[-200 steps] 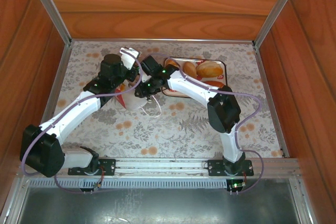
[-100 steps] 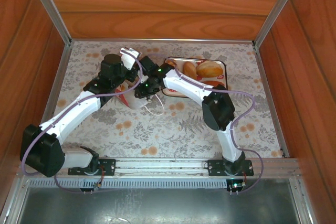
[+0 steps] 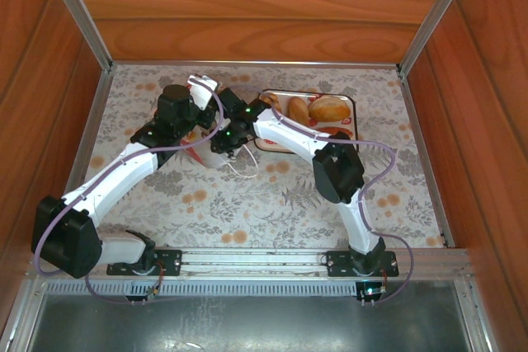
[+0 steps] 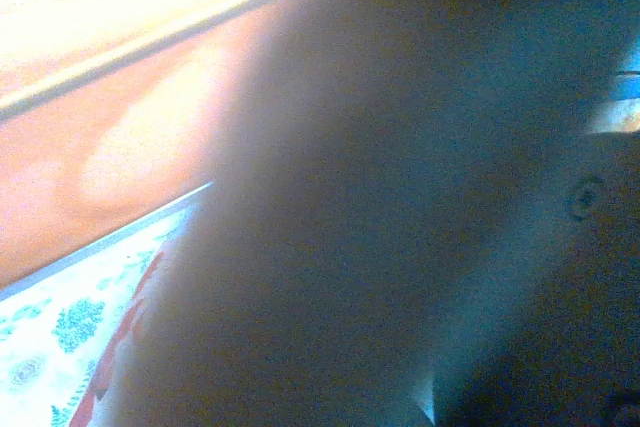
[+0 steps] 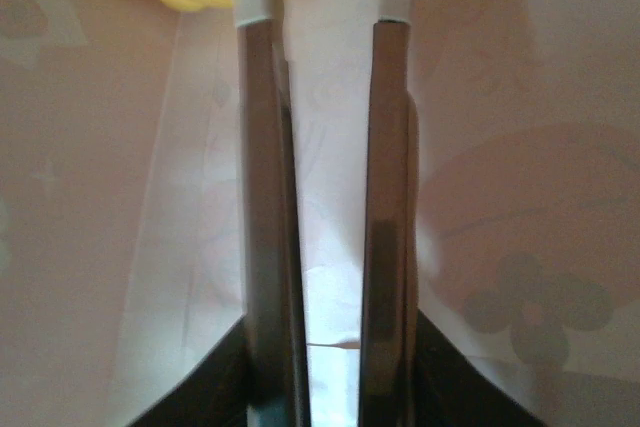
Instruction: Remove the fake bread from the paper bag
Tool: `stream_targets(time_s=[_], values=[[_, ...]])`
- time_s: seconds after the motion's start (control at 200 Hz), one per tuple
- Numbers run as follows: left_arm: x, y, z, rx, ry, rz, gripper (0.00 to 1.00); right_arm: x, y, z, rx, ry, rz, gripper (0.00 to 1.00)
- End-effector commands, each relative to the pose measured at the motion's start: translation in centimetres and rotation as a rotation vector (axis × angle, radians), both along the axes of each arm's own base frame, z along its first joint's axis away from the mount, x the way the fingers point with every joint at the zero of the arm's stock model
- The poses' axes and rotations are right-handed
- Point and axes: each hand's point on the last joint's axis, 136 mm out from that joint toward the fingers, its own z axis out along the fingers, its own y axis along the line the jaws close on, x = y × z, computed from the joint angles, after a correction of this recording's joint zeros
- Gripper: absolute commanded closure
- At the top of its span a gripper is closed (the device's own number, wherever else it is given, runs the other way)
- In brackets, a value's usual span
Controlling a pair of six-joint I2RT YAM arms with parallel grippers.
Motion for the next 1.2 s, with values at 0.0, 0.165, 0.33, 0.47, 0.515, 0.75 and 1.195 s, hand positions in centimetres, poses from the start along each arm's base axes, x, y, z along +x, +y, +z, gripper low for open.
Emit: stream_targets(time_s=[0.0,0.165,0.33,0.47,0.515,0.75,1.195], values=[[-0.7,-1.2,3.4,-0.064,-0.073,-0.06,1.0,0.2,1.1,1.1,0.053,-0.025,0.015,0.79],[-0.3,-0.7,2.8,-0.053,-0.064,-0.027,1.0,0.1,-0.1,2.3,0.058,-0.064,-0.014,0.92],[0.7,0.8,2.2,-0.03,-0.061,0.081,1.0,-0.2,-1.4,3.7,0.065,-0.095,-0.051,1.0],[1.4,1.8,1.8,-0.012,-0.06,0.147,1.0,-0.8,-2.4,4.5,0.056,-0.096,-0.067,1.0],[1.5,2.1,1.7,-0.002,-0.06,0.165,1.0,-1.0,-2.8,4.8,0.052,-0.098,-0.075,1.0],[1.8,3.0,1.1,0.018,-0.056,0.221,1.0,-1.7,-5.2,6.0,0.014,-0.12,-0.121,1.0],[3.4,4.0,0.6,0.06,-0.056,0.313,1.0,-3.6,-8.2,8.4,-0.007,-0.177,-0.146,1.0]])
